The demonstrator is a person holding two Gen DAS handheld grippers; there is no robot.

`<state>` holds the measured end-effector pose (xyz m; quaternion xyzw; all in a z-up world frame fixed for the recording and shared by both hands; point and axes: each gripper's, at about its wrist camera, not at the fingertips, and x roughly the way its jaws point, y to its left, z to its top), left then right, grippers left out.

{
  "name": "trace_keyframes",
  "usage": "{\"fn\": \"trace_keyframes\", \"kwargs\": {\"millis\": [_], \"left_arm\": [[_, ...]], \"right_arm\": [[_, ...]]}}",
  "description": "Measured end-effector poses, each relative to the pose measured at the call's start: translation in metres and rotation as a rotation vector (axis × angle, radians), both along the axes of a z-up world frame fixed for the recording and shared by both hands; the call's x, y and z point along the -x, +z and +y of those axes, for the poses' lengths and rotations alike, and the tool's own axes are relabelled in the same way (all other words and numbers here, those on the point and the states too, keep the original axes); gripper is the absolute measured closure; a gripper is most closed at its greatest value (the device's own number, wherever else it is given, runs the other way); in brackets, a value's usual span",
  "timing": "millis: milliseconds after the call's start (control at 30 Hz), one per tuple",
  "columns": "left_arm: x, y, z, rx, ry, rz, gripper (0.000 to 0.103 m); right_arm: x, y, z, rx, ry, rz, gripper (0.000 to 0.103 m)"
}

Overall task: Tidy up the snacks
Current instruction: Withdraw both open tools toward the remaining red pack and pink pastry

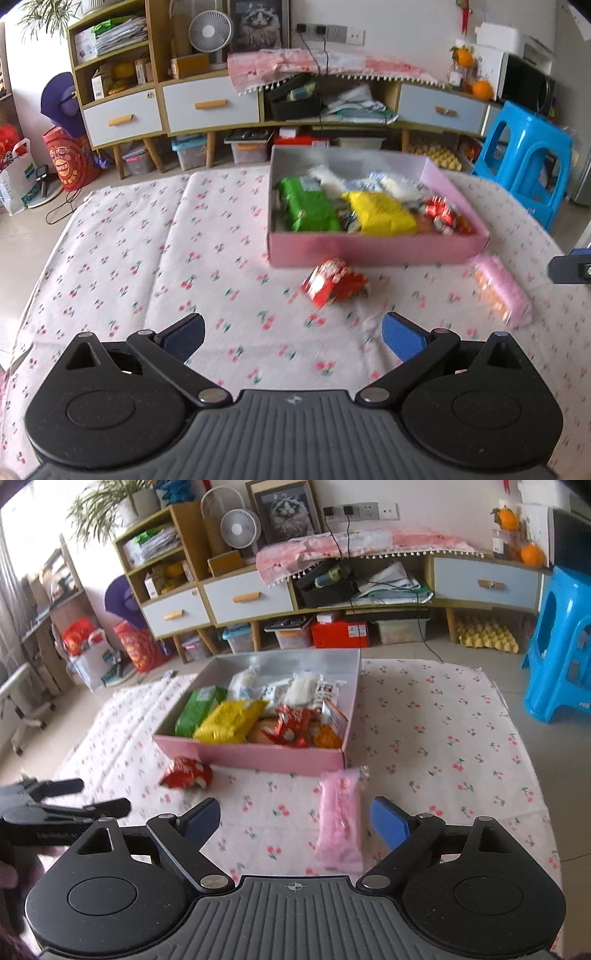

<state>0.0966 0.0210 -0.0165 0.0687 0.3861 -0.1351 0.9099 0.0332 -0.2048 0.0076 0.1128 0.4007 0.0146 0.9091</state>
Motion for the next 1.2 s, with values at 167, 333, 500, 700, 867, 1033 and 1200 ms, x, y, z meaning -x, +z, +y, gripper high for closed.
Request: {"fn": "trace_keyframes", "kwargs": {"millis": [167, 333, 500, 700, 867, 1033, 1200], "left_arm": [[0.010, -0.011, 0.012, -0.043, -0.009, 0.029, 0.000], [0.021, -0.023, 0.030, -0.064, 0.000, 0.039, 0.001], [0.029, -0.038, 0.039, -0.068, 0.005, 0.066, 0.000], [0.037, -0.050, 0.032, -0.072, -0.040, 0.037, 0.000], [0.040, -0.053, 0.025, -0.084, -0.086, -0.045, 0.000], [0.027, -0.056, 0.021, -0.045, -0.085, -0.064, 0.000], [0.012, -0.057, 0.008, -0.046, -0.081, -0.095, 0.000]], "right_arm": [[0.016, -0.013, 0.006, 0.080, 0.014, 0.013, 0.010], [0.037, -0.035, 0.005, 0.171, 0.011, 0.002, 0.010], [0.053, -0.054, -0.003, 0.194, 0.016, 0.026, 0.010], [0.062, -0.072, 0.002, 0.225, 0.064, 0.049, 0.010], [0.061, -0.085, 0.008, 0.228, 0.088, 0.061, 0.002], [0.052, -0.092, 0.002, 0.175, 0.063, 0.039, 0.000], [0.037, -0.095, 0.003, 0.182, 0.058, 0.019, 0.000]]}}
